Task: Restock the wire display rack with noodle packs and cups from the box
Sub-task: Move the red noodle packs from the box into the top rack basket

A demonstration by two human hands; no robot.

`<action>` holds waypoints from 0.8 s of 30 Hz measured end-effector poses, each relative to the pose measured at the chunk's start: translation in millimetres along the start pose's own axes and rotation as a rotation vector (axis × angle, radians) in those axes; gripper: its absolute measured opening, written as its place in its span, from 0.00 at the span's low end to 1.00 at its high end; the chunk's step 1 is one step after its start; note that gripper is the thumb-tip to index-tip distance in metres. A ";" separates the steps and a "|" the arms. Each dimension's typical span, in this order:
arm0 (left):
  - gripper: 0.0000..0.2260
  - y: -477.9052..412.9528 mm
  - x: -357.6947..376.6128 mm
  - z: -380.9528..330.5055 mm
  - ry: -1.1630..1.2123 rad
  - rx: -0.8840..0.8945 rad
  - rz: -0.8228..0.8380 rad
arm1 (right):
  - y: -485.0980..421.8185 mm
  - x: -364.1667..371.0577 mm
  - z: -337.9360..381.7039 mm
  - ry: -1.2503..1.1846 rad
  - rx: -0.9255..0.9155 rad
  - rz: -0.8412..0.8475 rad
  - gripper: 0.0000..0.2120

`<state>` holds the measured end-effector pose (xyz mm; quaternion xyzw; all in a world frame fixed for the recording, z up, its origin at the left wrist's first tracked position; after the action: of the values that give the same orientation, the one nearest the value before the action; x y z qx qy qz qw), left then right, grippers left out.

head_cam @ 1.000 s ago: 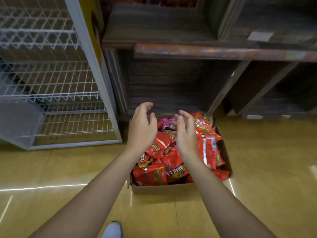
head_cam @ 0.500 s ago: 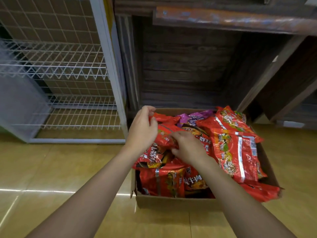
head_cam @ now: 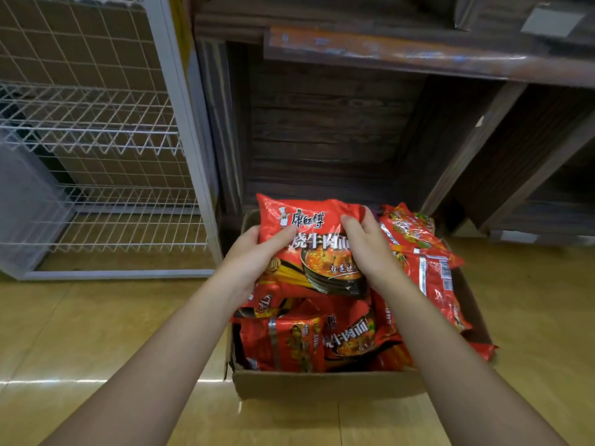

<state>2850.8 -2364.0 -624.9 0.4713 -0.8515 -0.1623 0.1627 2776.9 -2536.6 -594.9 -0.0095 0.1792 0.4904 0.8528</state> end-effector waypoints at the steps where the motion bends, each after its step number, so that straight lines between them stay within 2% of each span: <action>1: 0.21 -0.5 1.0 2.7 0.013 -0.001 -0.012 | 0.7 -4.1 -1.3 0.052 -0.001 -0.012 0.08; 3: 0.17 -1.1 -0.2 6.2 0.035 0.014 -0.076 | 3.6 -17.5 -7.9 0.292 0.006 -0.041 0.18; 5: 0.15 -0.5 -1.4 8.4 0.029 0.049 -0.147 | 7.9 -38.9 -16.3 0.831 0.008 -0.151 0.25; 6: 0.15 0.3 -0.8 9.8 0.001 0.065 -0.170 | 11.4 -47.6 -24.2 1.097 0.072 -0.184 0.30; 7: 0.15 0.3 0.9 11.8 -0.030 0.072 -0.181 | 13.1 -53.8 -36.0 1.263 0.174 -0.178 0.35; 8: 0.15 0.4 2.8 14.5 -0.052 0.070 -0.182 | 16.5 -56.8 -48.5 1.318 0.286 -0.135 0.39; 10: 0.16 -1.3 6.6 20.6 -0.077 0.050 -0.179 | 20.7 -55.7 -68.7 1.238 0.430 -0.046 0.45; 11: 0.16 -1.8 8.0 22.5 -0.083 0.038 -0.180 | 20.7 -52.9 -74.0 1.187 0.435 -0.022 0.45; 13: 0.15 -2.0 8.5 23.4 -0.080 0.037 -0.186 | 20.6 -49.8 -74.9 1.102 0.368 -0.042 0.41; 16: 0.14 -1.9 7.5 20.7 -0.026 0.047 -0.194 | 27.1 -58.7 -51.3 0.926 0.129 -0.206 0.31; 18: 0.12 -1.9 3.4 18.8 0.017 0.057 -0.222 | 38.0 -72.7 -25.0 0.666 -0.035 -0.282 0.24; 20: 0.10 -1.7 -0.8 16.5 0.038 0.081 -0.252 | 47.9 -83.1 -4.8 0.346 -0.136 -0.259 0.19; 24: 0.10 0.1 -2.5 14.8 0.045 0.107 -0.271 | 47.1 -86.4 -17.9 -0.249 -0.172 -0.175 0.16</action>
<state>2845.5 -2360.0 -638.5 0.5935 -0.7836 -0.1264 0.1328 2692.7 -2587.5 -576.8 -0.0369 0.0279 0.4253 0.9039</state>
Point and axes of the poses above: each hand's wrist, its own y-axis away from the middle knuckle, its own x-axis out of the palm, z = x × y, the point moved 7 cm from there along -y, towards the middle knuckle, and after that the axes turned 3 degrees about z, right-handed, at the moved point
